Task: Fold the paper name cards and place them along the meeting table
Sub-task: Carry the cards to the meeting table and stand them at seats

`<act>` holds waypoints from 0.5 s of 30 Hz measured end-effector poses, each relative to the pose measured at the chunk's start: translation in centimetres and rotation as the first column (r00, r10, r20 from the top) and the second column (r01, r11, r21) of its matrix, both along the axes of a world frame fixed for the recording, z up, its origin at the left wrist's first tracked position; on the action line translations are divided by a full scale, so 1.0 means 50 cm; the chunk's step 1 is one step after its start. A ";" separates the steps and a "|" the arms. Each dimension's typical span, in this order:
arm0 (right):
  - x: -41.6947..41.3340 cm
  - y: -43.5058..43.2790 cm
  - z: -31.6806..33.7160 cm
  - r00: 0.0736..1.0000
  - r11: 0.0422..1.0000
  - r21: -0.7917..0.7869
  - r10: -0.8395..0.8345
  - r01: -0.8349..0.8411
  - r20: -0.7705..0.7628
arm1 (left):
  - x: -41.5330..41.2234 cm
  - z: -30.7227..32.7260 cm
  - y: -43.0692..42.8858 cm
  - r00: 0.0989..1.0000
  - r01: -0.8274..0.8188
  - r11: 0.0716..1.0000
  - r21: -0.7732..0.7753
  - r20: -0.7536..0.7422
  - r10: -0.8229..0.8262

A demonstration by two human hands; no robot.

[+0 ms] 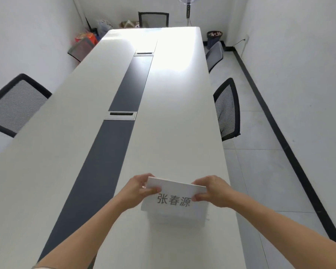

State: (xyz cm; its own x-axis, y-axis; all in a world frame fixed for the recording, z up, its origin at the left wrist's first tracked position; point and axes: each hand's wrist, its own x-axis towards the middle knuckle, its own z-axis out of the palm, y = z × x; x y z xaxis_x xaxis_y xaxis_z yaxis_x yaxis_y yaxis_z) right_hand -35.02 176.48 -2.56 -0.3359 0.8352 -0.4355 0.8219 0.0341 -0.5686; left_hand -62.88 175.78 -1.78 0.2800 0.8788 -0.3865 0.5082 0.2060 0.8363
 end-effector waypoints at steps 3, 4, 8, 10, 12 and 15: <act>-0.004 0.028 0.047 0.994 1.000 0.019 0.012 -0.010 -0.112 | -0.012 0.043 -0.008 0.986 -0.115 0.993 0.018 0.123 0.112; -0.014 0.039 0.064 0.990 1.000 0.015 0.025 -0.023 -0.138 | -0.017 0.056 -0.011 0.975 -0.163 0.986 0.029 0.159 0.156; -0.077 0.089 0.105 0.988 0.997 0.039 0.066 -0.061 -0.139 | -0.072 0.071 0.003 0.899 -0.420 0.901 0.109 0.184 0.397; -0.111 0.117 0.106 0.993 0.996 0.071 0.061 -0.054 -0.104 | -0.118 0.051 0.017 0.853 -0.523 0.832 0.188 0.115 0.510; -0.154 0.143 0.101 0.997 0.995 0.092 0.044 -0.038 -0.067 | -0.179 0.016 0.023 0.794 -0.588 0.771 0.244 -0.008 0.608; -0.235 0.179 0.084 1.000 0.993 0.115 0.015 -0.015 0.000 | -0.281 -0.057 0.019 0.729 -0.588 0.761 0.273 -0.228 0.645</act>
State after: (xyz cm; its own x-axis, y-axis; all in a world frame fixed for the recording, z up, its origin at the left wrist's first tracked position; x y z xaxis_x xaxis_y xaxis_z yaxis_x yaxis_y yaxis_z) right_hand -46.78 185.43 1.62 -0.3492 0.8747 -0.3360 0.8201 0.1119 -0.5611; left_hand -76.93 176.72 -4.63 -0.4479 0.8747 -0.1854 0.5414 0.4303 0.7223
